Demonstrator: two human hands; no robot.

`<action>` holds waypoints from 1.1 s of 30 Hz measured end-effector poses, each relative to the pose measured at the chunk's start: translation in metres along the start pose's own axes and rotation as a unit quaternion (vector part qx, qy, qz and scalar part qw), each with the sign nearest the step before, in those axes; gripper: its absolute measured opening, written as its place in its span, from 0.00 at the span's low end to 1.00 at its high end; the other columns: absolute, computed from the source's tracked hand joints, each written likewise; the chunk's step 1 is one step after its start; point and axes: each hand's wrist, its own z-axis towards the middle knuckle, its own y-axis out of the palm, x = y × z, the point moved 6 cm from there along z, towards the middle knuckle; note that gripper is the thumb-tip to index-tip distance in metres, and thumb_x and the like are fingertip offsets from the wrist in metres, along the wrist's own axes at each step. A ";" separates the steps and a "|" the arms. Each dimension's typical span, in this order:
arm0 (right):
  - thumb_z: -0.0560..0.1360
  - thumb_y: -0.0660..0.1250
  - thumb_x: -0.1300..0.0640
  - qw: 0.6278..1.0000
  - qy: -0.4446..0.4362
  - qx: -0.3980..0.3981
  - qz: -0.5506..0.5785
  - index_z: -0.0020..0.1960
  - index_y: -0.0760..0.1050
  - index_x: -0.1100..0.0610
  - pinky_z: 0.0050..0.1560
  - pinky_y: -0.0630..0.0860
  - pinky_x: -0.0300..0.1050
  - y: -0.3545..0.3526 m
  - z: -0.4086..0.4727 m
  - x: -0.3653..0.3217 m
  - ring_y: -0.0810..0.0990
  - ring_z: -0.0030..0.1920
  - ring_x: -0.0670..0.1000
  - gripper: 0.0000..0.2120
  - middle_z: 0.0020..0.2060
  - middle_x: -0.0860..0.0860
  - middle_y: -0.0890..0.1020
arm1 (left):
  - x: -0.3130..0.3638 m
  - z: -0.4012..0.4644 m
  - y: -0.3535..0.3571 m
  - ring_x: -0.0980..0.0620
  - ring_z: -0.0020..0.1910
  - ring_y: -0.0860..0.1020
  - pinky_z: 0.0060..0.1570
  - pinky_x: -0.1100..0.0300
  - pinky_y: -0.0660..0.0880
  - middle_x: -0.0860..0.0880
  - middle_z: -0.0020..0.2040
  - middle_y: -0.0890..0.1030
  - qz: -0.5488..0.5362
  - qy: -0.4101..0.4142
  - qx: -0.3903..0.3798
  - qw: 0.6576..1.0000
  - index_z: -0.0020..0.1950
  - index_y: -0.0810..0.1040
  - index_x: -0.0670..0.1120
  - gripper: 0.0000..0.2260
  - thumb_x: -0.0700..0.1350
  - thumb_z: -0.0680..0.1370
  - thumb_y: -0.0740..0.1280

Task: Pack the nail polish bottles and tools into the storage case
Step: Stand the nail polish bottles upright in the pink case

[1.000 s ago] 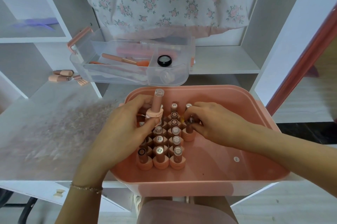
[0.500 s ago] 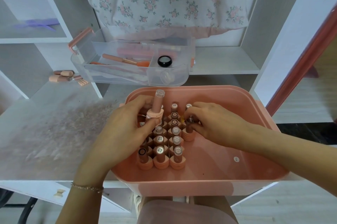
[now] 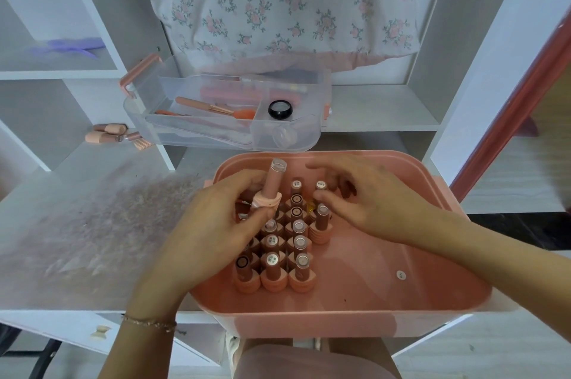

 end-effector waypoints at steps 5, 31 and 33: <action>0.74 0.67 0.55 0.992 -0.023 -0.006 0.123 0.61 0.72 0.50 0.40 0.67 0.26 -0.003 0.011 -0.024 0.74 0.37 0.35 0.15 0.34 0.36 0.75 | 0.006 0.000 0.002 0.67 0.48 0.78 0.48 0.62 0.75 0.68 0.49 0.79 0.012 0.016 -0.031 0.999 0.54 0.75 0.67 0.14 0.53 0.71 0.66; 0.74 0.64 0.53 0.968 -0.023 -0.230 -0.101 0.52 0.73 0.49 0.40 0.69 0.36 0.023 -0.019 0.010 0.69 0.35 0.41 0.07 0.38 0.42 0.74 | -0.042 -0.009 -0.022 0.57 0.48 0.73 0.45 0.64 0.65 0.55 0.50 0.78 0.017 -0.184 0.166 0.969 0.61 0.77 0.49 0.12 0.45 0.80 0.59; 0.74 0.64 0.52 0.968 -0.032 -0.225 -0.105 0.50 0.73 0.49 0.39 0.69 0.37 0.023 -0.019 0.009 0.69 0.35 0.40 0.06 0.37 0.41 0.73 | -0.043 -0.009 -0.022 0.58 0.48 0.73 0.45 0.64 0.65 0.57 0.49 0.77 0.020 -0.182 0.166 0.969 0.61 0.77 0.49 0.12 0.45 0.80 0.58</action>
